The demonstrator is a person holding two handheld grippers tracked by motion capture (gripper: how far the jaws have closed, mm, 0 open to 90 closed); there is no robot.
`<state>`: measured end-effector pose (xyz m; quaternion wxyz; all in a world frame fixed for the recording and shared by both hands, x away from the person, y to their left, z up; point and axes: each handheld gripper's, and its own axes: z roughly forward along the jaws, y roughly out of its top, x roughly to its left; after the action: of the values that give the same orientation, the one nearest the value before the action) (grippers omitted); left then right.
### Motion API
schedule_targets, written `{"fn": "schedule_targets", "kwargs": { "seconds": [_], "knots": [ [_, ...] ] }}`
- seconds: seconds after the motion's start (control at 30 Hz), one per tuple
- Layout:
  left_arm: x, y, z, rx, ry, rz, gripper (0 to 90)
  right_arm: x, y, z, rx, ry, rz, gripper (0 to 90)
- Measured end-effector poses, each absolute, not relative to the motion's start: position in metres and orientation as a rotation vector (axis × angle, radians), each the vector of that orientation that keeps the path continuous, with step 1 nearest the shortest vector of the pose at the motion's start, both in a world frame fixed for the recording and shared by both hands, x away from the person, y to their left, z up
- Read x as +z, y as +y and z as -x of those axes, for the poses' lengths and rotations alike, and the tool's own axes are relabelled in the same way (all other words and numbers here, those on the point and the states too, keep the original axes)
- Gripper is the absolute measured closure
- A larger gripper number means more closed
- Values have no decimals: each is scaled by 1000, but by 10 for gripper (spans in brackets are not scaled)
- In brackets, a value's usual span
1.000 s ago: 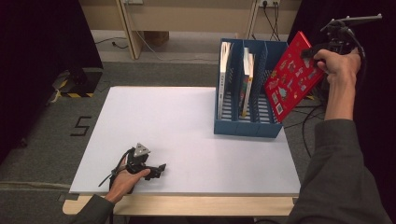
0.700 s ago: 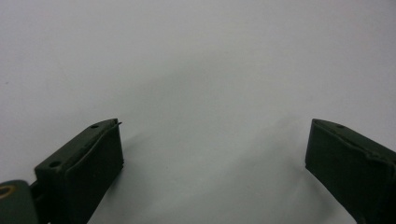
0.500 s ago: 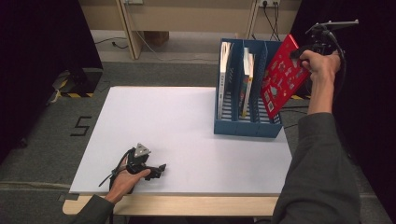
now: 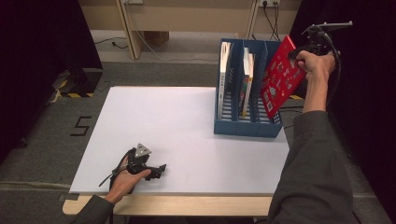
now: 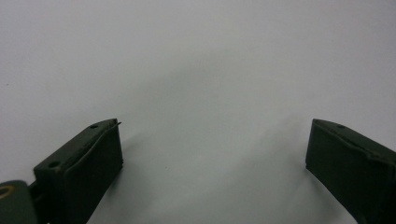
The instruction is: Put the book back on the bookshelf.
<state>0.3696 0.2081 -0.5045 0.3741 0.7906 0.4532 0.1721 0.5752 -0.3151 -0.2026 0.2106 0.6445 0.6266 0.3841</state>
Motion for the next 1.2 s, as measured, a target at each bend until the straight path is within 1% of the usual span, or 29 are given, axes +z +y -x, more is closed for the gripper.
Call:
{"fn": "schedule_targets", "kwargs": {
  "seconds": [0.17,0.67,1.07,1.13,1.2],
  "knots": [
    [-504,208,-370,442,1162,-2028,33,-208,-311,-581,1053,1753,-1780,780],
    [-504,209,-370,435,1164,-2020,34,-244,-294,-604,1001,1788,-1803,769],
    [-504,208,-369,438,1162,-2023,33,-244,-292,-601,1012,1807,-1795,756],
    [-504,208,-369,440,1161,-2025,33,-245,-292,-601,1039,1800,-1799,785],
    [-504,208,-370,439,1161,-2025,33,-243,-290,-601,1087,1794,-1789,787]
  ]
}}
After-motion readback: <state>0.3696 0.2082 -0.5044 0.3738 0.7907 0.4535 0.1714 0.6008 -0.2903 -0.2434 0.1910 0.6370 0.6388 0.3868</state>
